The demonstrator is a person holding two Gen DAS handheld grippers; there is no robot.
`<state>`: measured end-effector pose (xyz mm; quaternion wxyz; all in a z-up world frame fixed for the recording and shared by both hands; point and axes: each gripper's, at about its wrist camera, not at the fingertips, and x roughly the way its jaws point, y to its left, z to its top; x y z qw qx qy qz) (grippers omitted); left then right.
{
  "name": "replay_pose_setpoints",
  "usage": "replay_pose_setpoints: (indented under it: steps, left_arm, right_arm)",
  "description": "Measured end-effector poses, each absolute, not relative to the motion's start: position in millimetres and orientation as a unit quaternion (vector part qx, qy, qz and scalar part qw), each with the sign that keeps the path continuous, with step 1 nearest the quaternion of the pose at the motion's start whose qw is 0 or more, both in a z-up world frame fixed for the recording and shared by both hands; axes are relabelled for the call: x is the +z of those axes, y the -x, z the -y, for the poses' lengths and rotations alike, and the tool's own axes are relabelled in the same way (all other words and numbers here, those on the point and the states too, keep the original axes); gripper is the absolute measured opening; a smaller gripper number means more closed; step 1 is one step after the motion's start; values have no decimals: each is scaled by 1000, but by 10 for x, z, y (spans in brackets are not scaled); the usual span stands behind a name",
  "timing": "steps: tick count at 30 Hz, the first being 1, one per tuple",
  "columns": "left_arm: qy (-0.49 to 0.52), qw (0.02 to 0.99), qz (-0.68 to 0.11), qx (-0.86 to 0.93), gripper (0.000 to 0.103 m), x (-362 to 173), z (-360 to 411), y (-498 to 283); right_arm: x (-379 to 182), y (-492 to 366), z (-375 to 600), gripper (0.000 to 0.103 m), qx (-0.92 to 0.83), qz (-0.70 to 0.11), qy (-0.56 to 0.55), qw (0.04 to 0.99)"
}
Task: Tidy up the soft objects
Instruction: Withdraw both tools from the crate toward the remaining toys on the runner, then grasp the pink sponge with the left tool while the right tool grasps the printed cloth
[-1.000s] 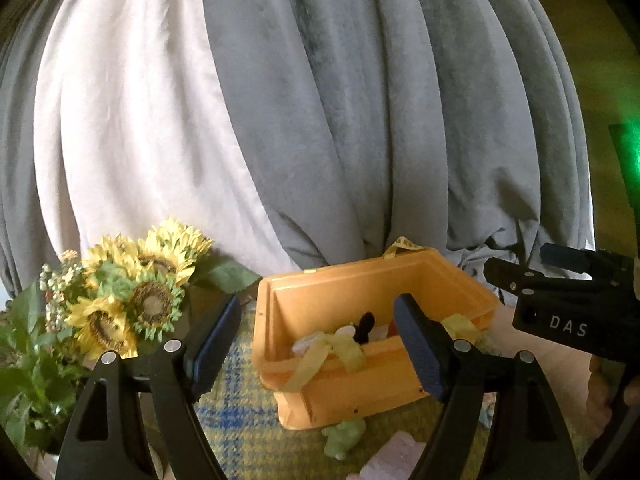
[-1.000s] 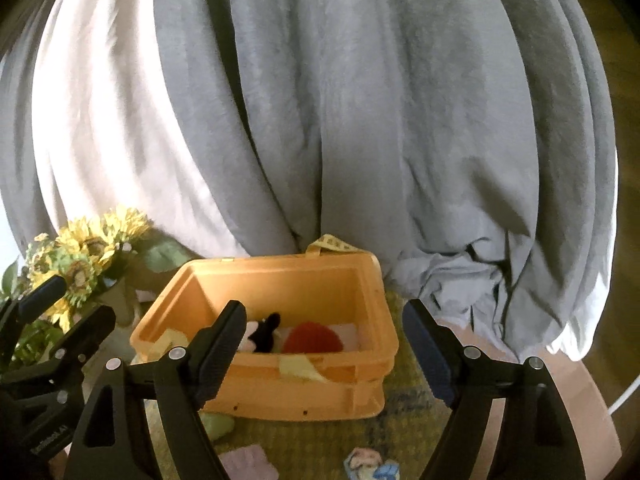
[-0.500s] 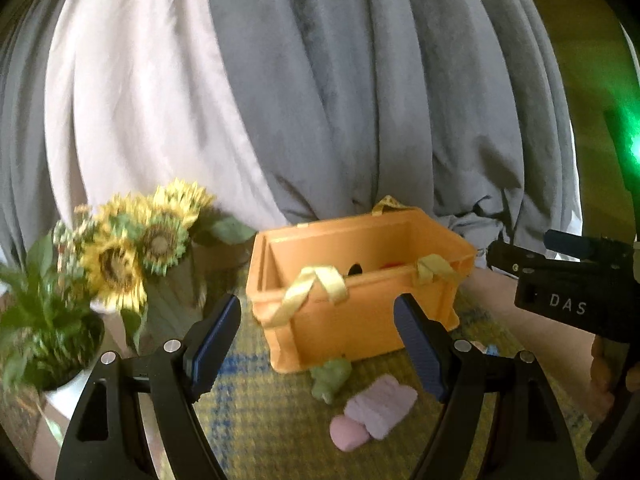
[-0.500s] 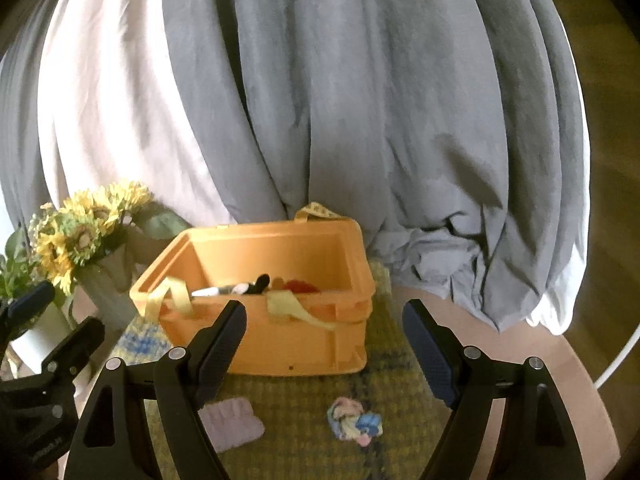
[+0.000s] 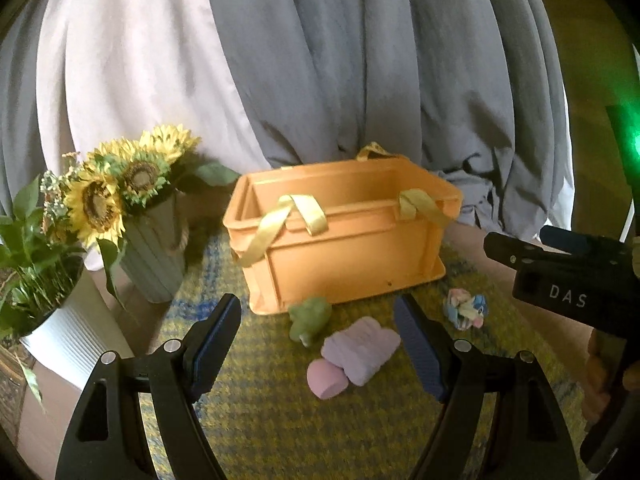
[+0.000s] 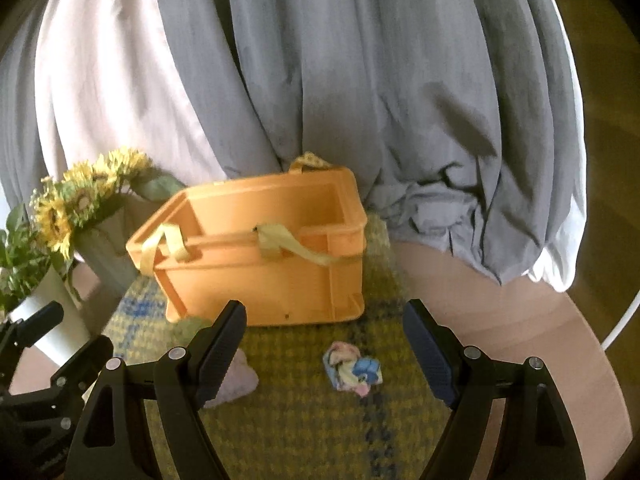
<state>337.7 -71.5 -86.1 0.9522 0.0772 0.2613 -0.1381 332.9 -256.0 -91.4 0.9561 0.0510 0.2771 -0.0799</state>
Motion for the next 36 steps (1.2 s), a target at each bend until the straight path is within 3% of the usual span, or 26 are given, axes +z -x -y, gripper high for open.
replay_pose_setpoints:
  steps: [29, 36]
  left_arm:
    - [-54, 905, -392, -154, 72, -1551, 979, -3923]
    - [-58, 894, -414, -160, 63, -1720, 1042, -4066]
  right_arm:
    - [-1731, -3786, 2861, 81, -67, -384, -78, 918]
    - [-1899, -3953, 2914, 81, -74, -398, -79, 911]
